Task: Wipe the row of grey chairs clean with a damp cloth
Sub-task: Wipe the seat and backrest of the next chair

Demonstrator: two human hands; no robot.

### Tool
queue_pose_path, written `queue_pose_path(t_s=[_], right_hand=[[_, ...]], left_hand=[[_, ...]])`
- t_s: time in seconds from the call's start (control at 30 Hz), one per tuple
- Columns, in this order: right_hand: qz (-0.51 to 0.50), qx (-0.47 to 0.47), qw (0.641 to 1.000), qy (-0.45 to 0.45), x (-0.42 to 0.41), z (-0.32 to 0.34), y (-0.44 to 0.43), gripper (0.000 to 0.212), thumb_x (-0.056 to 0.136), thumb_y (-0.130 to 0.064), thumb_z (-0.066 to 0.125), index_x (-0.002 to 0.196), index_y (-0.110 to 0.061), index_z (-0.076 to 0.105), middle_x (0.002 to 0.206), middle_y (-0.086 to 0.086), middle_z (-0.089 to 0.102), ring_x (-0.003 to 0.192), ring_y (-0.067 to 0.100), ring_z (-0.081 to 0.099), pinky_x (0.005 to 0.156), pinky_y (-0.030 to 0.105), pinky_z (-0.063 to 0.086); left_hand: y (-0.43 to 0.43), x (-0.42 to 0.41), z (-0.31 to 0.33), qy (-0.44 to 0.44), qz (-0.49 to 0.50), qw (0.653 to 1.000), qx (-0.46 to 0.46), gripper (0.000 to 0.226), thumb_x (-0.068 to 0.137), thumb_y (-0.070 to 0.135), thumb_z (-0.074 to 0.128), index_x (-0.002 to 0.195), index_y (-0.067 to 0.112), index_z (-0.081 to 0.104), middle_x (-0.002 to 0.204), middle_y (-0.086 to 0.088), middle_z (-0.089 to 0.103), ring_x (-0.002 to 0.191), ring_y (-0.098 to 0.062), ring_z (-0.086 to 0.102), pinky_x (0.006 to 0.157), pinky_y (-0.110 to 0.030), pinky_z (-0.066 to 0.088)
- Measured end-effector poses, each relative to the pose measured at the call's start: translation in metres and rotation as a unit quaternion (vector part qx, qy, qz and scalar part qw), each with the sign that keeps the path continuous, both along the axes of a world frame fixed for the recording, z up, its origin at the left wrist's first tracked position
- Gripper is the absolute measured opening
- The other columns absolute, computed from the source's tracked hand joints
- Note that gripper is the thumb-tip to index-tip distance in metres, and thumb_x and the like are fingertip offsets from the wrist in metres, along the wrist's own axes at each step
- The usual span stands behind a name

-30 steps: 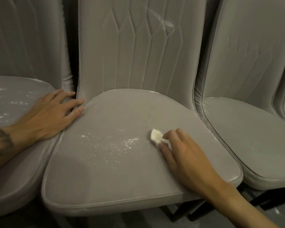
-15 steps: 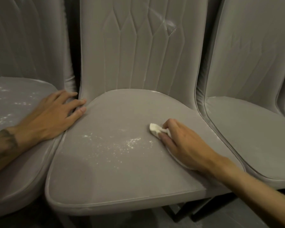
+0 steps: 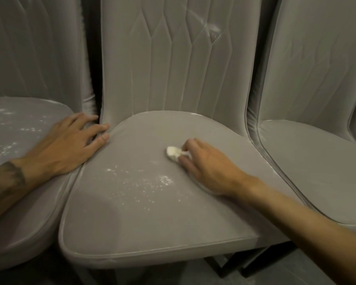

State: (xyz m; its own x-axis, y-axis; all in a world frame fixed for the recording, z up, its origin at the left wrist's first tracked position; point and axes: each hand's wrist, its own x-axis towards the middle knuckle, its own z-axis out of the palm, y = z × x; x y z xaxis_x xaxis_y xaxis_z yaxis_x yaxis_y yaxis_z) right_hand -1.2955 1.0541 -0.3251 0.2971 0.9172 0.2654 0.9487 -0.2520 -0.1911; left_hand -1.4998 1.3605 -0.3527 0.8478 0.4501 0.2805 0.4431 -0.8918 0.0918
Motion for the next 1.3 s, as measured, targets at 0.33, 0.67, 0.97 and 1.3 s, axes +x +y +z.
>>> queue_pose_path(t_s=[0.33,0.67,0.97,1.3], right_hand=[[0.090,0.025,0.996,0.016,-0.027,-0.006,-0.002,0.024,0.104,-0.047,0.040,0.111,-0.024,0.046,0.104,-0.002,0.053,0.088,0.018,0.051,0.075,0.028,0.035],[-0.068,0.004,0.998,-0.004,0.006,-0.001,0.037,0.032,0.107,-0.039,0.039,0.116,-0.010,0.050,0.115,0.014,0.056,0.101,0.035,0.054,0.085,0.041,0.039],[-0.014,-0.040,0.999,0.010,0.014,0.009,0.050,0.032,0.107,-0.039,0.039,0.121,-0.012,0.050,0.118,0.011,0.056,0.106,0.031,0.054,0.088,0.037,0.039],[0.189,-0.004,0.982,0.028,-0.047,0.002,0.047,0.023,0.105,-0.046,0.041,0.112,-0.025,0.048,0.106,-0.003,0.054,0.089,0.015,0.050,0.076,0.025,0.034]], left_hand=[[0.000,0.000,-0.001,-0.003,-0.005,1.000,0.003,0.080,0.096,0.079,0.009,0.149,0.037,0.052,0.154,-0.003,0.044,0.146,-0.029,0.035,0.119,-0.050,0.031],[-0.005,-0.001,0.002,0.005,-0.005,1.000,0.007,0.078,0.096,0.073,0.012,0.148,0.032,0.052,0.154,-0.007,0.044,0.145,-0.031,0.036,0.121,-0.049,0.030],[-0.003,-0.001,0.001,0.002,-0.002,1.000,0.004,0.077,0.096,0.074,0.011,0.148,0.034,0.051,0.154,-0.005,0.042,0.145,-0.029,0.036,0.120,-0.050,0.032],[-0.003,-0.002,0.000,0.008,-0.003,1.000,-0.006,0.077,0.095,0.077,0.007,0.149,0.038,0.047,0.160,-0.004,0.037,0.150,-0.028,0.028,0.123,-0.052,0.026]])
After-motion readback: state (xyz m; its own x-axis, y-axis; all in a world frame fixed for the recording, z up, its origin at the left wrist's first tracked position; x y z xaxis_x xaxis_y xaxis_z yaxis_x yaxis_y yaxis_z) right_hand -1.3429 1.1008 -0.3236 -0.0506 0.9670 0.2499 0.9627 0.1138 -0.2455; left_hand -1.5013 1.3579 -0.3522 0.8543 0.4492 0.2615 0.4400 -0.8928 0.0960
